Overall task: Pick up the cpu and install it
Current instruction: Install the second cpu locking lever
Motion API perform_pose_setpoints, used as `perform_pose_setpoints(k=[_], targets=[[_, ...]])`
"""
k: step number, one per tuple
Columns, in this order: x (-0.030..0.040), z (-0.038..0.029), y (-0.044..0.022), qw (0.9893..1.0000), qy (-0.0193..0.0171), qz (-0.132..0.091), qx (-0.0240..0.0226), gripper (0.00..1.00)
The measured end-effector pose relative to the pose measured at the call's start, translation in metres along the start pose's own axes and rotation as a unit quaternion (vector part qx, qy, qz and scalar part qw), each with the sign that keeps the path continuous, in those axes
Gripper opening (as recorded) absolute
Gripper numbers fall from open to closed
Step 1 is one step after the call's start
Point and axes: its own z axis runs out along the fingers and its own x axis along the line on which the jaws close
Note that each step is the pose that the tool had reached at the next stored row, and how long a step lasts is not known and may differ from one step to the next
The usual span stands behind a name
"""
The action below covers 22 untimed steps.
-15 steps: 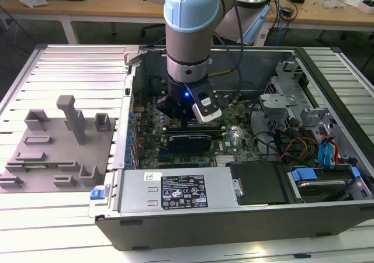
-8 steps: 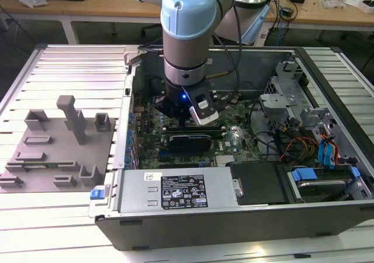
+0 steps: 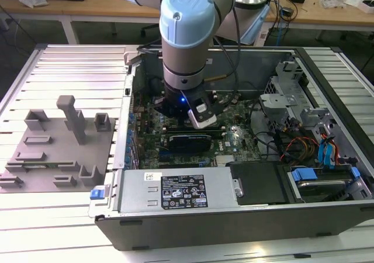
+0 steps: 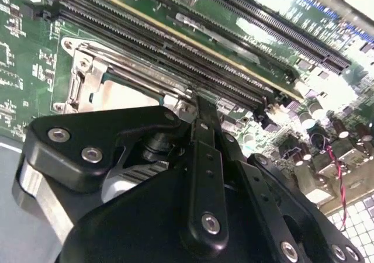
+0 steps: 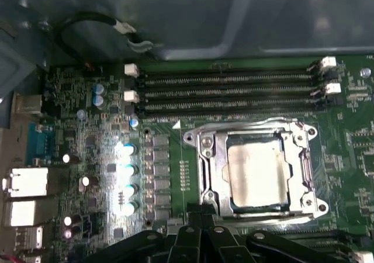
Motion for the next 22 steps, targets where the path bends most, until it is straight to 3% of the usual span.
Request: perform_pose_setpoints(k=[3, 7, 16, 18, 20, 21, 22], targets=[[0.0019, 0.0029, -0.0008, 1.0, 0.0003, 0.0, -0.003, 0.11], [0.0023, 0.0028, -0.0007, 1.0, 0.0001, 0.0, -0.0031, 0.11], [0.002, -0.0224, 0.0085, 1.0, 0.0001, 0.0, -0.0021, 0.11], [0.0019, -0.0275, 0.0104, 1.0, 0.0, 0.0, 0.0008, 0.11], [0.0018, -0.0321, 0.0122, 1.0, -0.0004, 0.0, 0.007, 0.11], [0.0015, -0.0345, 0.013, 0.9999, -0.0008, 0.0, 0.0144, 0.11], [0.0011, -0.035, 0.0136, 0.9997, -0.0014, 0.001, 0.0246, 0.11]])
